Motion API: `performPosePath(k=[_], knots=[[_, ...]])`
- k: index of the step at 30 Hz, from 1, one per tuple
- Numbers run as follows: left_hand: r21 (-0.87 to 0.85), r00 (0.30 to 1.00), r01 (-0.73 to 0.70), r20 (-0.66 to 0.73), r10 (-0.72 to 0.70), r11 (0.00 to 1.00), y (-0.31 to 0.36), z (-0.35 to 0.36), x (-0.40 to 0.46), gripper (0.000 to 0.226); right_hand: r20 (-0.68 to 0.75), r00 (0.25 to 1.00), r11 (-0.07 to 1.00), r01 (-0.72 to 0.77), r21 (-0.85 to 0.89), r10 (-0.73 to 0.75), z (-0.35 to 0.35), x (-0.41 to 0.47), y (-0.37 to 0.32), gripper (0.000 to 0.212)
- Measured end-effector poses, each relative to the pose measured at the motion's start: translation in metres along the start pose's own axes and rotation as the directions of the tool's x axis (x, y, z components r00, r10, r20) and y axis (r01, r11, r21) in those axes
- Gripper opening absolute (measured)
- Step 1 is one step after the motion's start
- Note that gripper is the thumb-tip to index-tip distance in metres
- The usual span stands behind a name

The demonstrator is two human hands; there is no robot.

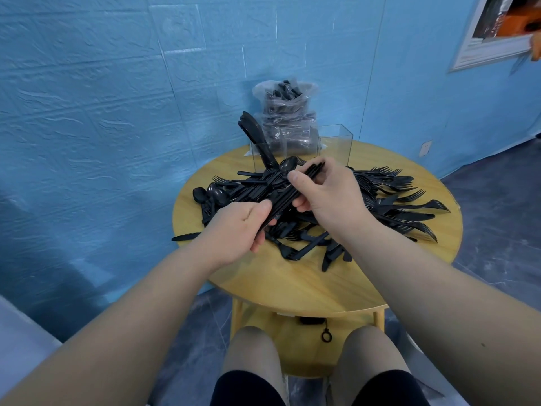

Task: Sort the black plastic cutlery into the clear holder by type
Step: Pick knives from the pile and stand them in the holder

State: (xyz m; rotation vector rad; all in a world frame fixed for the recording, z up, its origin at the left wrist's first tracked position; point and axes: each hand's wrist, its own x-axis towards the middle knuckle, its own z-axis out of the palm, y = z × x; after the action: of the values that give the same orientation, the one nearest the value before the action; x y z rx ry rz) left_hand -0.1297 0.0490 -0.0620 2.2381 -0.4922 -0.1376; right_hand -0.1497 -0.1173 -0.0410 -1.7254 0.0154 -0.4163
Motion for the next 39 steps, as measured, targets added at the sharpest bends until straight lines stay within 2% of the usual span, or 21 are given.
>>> performPosePath(k=[3, 5, 9, 11, 14, 16, 18, 21, 26, 28, 30, 33, 36, 39], knots=[[0.147, 0.996, -0.025, -0.084, 0.037, 0.989, -0.010, -0.001, -0.005, 0.047, -0.076, 0.996, 0.999, -0.043, 0.025, 0.045, -0.005, 0.003, 0.005, 0.019], [0.160, 0.981, -0.028, -0.183, 0.058, 0.987, -0.009, 0.002, -0.007, 0.045, -0.105, 0.993, 0.998, -0.057, 0.041, 0.061, -0.003, 0.003, 0.006, 0.024], [-0.131, 0.946, -0.054, -0.325, 0.009, 0.990, -0.001, 0.006, -0.004, 0.035, -0.121, 0.988, 0.987, -0.083, 0.141, 0.100, 0.000, 0.006, 0.004, 0.045], [-0.262, 0.937, -0.073, -0.348, -0.024, 0.962, 0.002, 0.006, -0.002, 0.026, -0.107, 0.986, 0.977, -0.107, 0.186, 0.128, 0.001, 0.009, 0.002, 0.040], [-0.326, 0.936, -0.104, -0.351, -0.018, 0.940, 0.005, 0.006, 0.004, 0.023, -0.092, 0.975, 0.917, -0.158, 0.366, 0.204, 0.003, 0.014, 0.000, 0.029], [-0.323, 0.931, -0.117, -0.366, -0.010, 0.939, 0.008, 0.006, 0.010, 0.022, -0.053, 0.965, 0.830, -0.193, 0.524, 0.259, 0.004, 0.017, -0.002, 0.021], [-0.298, 0.924, -0.106, -0.382, -0.017, 0.949, 0.010, 0.005, 0.017, 0.021, -0.010, 0.961, 0.781, -0.218, 0.585, 0.276, 0.006, 0.019, -0.001, 0.015], [-0.244, 0.937, -0.099, -0.349, 0.008, 0.965, 0.012, 0.001, 0.028, 0.024, 0.013, 0.966, 0.807, -0.223, 0.547, 0.258, 0.006, 0.028, 0.003, 0.012], [-0.049, 0.950, -0.139, -0.290, 0.119, 0.989, 0.023, -0.013, 0.062, 0.030, 0.015, 0.964, 0.806, -0.232, 0.544, 0.267, 0.003, 0.061, -0.004, 0.013], [0.015, 0.951, -0.164, -0.261, 0.162, 0.986, 0.026, -0.022, 0.079, 0.030, -0.027, 0.978, 0.873, -0.173, 0.457, 0.208, 0.001, 0.081, -0.011, 0.016], [0.222, 0.942, -0.147, -0.267, 0.205, 0.964, 0.020, -0.031, 0.099, 0.034, -0.137, 0.986, 0.958, -0.054, 0.282, 0.096, -0.004, 0.106, -0.021, 0.018], [0.504, 0.941, -0.008, -0.289, 0.178, 0.864, -0.004, -0.042, 0.127, 0.042, -0.258, 0.958, 0.991, 0.131, -0.004, -0.127, -0.011, 0.143, -0.040, 0.018], [0.592, 0.959, 0.040, -0.249, 0.136, 0.805, -0.026, -0.041, 0.140, 0.046, -0.196, 0.929, 0.933, 0.265, -0.243, -0.315, -0.004, 0.174, -0.042, 0.020], [0.613, 0.962, 0.006, -0.218, 0.162, 0.790, -0.036, -0.036, 0.146, 0.047, 0.022, 0.922, 0.794, 0.344, -0.501, -0.385, 0.016, 0.199, -0.025, 0.021]])
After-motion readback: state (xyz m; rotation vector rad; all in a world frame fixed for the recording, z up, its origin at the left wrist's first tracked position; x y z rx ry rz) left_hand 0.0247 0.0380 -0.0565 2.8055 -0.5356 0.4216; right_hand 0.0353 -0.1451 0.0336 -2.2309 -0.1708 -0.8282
